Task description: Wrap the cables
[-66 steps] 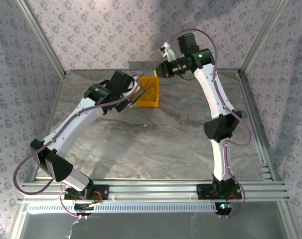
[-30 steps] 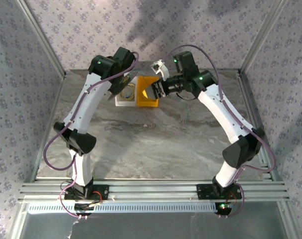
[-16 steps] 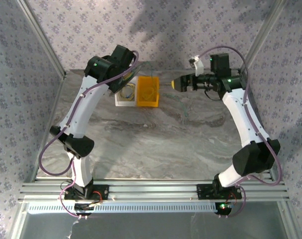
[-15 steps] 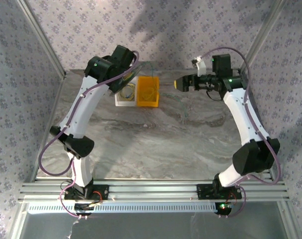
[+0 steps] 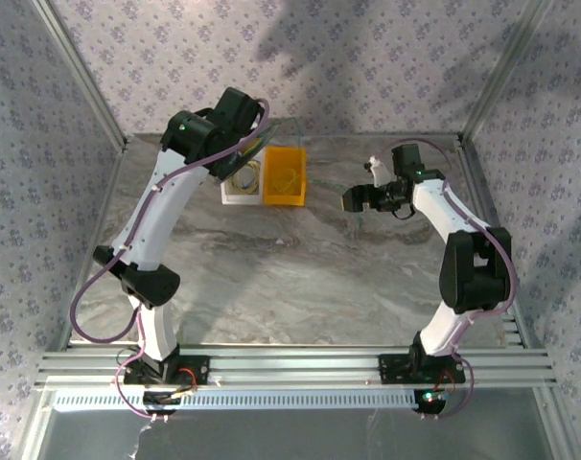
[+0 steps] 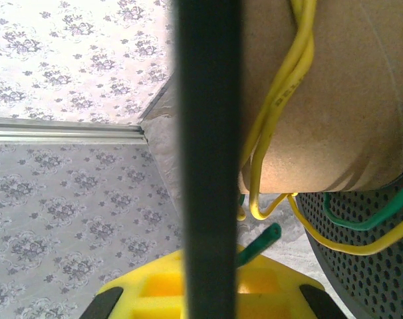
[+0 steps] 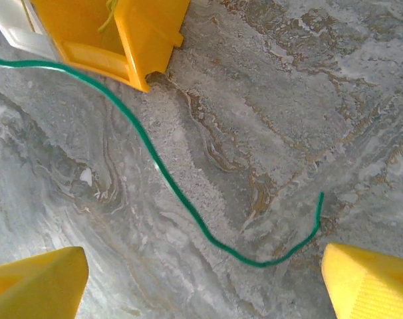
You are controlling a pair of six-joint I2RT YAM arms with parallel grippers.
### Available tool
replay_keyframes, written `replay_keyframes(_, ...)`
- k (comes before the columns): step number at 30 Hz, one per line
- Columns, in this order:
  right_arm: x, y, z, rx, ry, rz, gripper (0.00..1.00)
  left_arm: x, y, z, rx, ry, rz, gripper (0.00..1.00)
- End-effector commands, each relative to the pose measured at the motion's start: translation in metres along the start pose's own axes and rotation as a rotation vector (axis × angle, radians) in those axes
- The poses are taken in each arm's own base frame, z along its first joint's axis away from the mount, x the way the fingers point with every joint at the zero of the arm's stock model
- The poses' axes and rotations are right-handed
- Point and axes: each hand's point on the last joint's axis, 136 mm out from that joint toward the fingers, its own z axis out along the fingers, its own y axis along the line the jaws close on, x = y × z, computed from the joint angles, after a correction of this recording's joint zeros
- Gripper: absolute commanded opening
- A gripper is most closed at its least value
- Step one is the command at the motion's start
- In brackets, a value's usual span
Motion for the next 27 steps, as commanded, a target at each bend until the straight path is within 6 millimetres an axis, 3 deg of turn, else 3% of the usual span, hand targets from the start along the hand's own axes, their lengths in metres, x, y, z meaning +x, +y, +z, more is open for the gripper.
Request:
replay_keyframes(1,0.002,-0.006,0.019,0.016,0.007,-0.048,0.89,-0.007,0.027,-0.032,-0.047,-0.111,-0.093,0.00)
replay_keyframes(5,0.004,-0.010,0.036,0.003,0.029,-0.056,0.72,-0.007,0.027,-0.034,-0.043,-0.118,-0.099,0.00)
replay_keyframes(9,0.007,-0.008,0.044,-0.018,0.041,-0.070,0.37,-0.009,0.026,-0.035,-0.031,-0.128,-0.107,0.00)
replay_keyframes(11,0.004,-0.002,0.037,-0.020,0.029,-0.082,0.17,-0.010,0.025,-0.034,-0.029,-0.130,-0.110,0.00)
replay_keyframes(13,-0.008,0.008,0.018,-0.018,-0.014,-0.107,0.00,-0.011,0.025,-0.031,-0.036,-0.124,-0.116,0.00)
replay_keyframes(15,-0.024,0.024,-0.010,-0.016,-0.063,-0.142,0.00,-0.012,0.030,-0.026,-0.073,-0.111,-0.141,0.00)
replay_keyframes(18,-0.052,0.062,-0.064,-0.044,-0.160,-0.199,0.00,-0.017,0.042,-0.017,-0.172,-0.089,-0.178,0.00)
replay_keyframes(21,-0.074,0.118,-0.121,-0.121,-0.269,-0.287,0.00,-0.023,0.045,-0.010,-0.198,-0.088,-0.224,0.00)
replay_keyframes(24,-0.079,0.179,-0.164,-0.228,-0.340,-0.382,0.00,-0.031,0.046,-0.003,-0.190,-0.104,-0.288,0.00)
replay_keyframes(27,-0.065,0.240,-0.189,-0.332,-0.366,-0.490,0.00,-0.042,0.046,0.004,-0.187,-0.123,-0.324,0.00)
